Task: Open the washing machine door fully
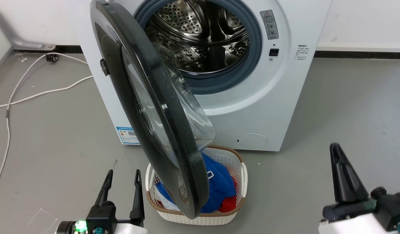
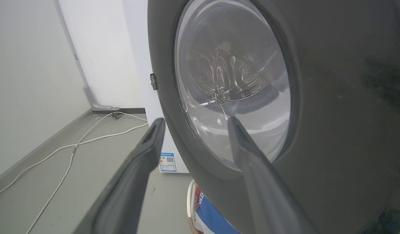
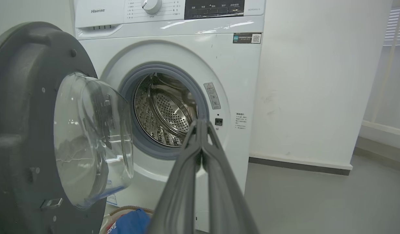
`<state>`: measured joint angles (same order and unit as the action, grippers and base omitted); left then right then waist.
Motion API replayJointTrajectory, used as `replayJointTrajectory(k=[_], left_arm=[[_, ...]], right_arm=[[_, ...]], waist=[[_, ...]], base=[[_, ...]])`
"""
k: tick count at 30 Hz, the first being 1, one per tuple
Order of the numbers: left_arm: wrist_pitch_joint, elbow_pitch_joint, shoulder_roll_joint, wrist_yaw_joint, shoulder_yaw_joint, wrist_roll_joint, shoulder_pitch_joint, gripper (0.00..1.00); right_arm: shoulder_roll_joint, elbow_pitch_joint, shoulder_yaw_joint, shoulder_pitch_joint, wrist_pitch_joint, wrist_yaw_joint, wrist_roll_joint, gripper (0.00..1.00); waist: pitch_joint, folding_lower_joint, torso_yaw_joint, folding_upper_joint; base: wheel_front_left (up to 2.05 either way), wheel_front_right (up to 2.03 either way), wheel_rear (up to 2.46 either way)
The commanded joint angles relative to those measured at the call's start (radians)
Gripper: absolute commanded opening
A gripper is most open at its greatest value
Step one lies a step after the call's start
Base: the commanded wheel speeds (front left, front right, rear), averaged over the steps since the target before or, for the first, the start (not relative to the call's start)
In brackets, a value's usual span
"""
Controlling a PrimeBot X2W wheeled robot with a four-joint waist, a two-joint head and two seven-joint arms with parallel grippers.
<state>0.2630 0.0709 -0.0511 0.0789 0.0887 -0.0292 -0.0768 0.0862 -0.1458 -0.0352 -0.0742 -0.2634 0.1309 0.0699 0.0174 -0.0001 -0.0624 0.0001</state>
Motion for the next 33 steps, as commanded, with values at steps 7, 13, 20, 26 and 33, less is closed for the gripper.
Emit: replayJointTrajectory(k=[7,13,20,26,33], left_arm=[[0.003,-0.004,0.001,-0.002,0.002,0.009,-0.007,1.0],[0.003,-0.005,0.001,0.0,0.001,0.01,-0.013,1.0],[0.003,-0.006,0.001,0.001,-0.002,0.011,-0.019,1.0],[0.003,-0.007,0.001,0.002,-0.003,0.011,-0.019,1.0],[0.003,-0.003,0.001,0.006,-0.008,0.0,-0.02,0.88]], right_arm=[[-0.035,0.044,0.057,-0.094,-0.002,0.0,0.008,0.0],[-0.037,0.06,0.061,-0.129,-0.002,0.0,0.06,1.0],[-0.038,0.07,0.063,-0.134,-0.002,0.0,0.074,1.0],[-0.038,0.075,0.064,-0.139,-0.002,0.0,0.075,1.0],[-0.038,0.08,0.064,-0.136,-0.002,0.0,0.068,1.0]], waist=[[0.003,0.0001,-0.009,-0.0001],[0.007,0.0001,-0.01,-0.0001],[0.009,0.0001,-0.009,-0.0001],[0.008,0.0001,-0.009,-0.0001],[0.007,0.0001,-0.007,-0.0001]], base=[[0.0,0.0,0.0],[0.0,0.0,0.0],[0.0,0.0,0.0],[0.0,0.0,0.0],[0.0,0.0,0.0]])
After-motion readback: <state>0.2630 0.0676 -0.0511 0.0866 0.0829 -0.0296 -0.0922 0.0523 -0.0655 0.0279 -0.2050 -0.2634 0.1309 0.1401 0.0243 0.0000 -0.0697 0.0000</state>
